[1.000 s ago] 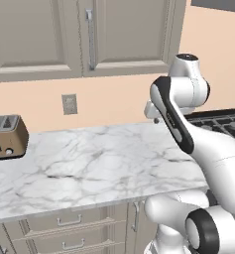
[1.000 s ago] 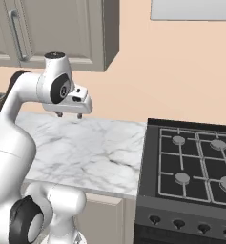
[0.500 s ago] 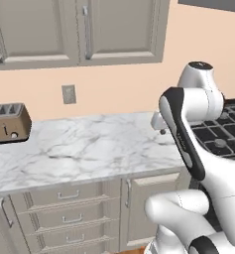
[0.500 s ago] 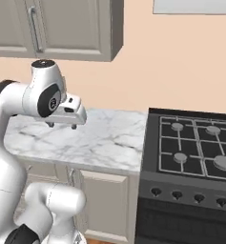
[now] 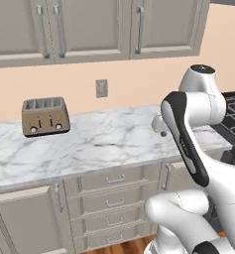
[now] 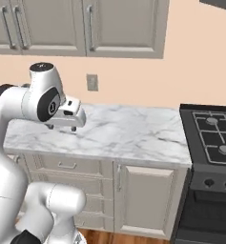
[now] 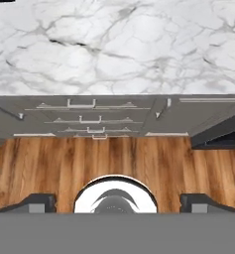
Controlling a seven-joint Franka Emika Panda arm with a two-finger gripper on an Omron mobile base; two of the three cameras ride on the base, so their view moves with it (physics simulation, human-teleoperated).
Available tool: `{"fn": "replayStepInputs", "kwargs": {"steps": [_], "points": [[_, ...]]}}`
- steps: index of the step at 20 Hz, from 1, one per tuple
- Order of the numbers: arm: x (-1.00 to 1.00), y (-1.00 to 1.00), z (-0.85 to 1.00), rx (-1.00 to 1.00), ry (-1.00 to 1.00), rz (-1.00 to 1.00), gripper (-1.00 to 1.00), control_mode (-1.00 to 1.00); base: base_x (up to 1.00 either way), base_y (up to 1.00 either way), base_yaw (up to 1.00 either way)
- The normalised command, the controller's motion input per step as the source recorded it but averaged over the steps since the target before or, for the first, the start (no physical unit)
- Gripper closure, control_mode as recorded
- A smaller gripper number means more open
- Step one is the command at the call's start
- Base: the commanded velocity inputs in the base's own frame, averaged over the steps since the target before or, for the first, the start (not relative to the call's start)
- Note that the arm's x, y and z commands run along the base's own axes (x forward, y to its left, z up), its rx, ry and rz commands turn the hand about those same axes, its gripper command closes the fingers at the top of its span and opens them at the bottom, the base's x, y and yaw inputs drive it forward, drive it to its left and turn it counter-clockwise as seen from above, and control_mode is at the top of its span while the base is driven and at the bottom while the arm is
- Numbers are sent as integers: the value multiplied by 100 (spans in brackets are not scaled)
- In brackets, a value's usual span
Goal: Navigate to the electric kettle.
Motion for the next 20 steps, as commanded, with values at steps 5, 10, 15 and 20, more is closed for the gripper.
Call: {"fn": "replayStepInputs", "kwargs": {"steps": [5,10,15,20], "points": [[0,0,0,0,0,0,-100,100,-12,93,23],[0,0,0,0,0,0,-100,100,0,1,100],[0,0,0,0,0,0,-100,100,0,-2,100],[0,0,0,0,0,0,-100,100,-1,-8,100]]}}
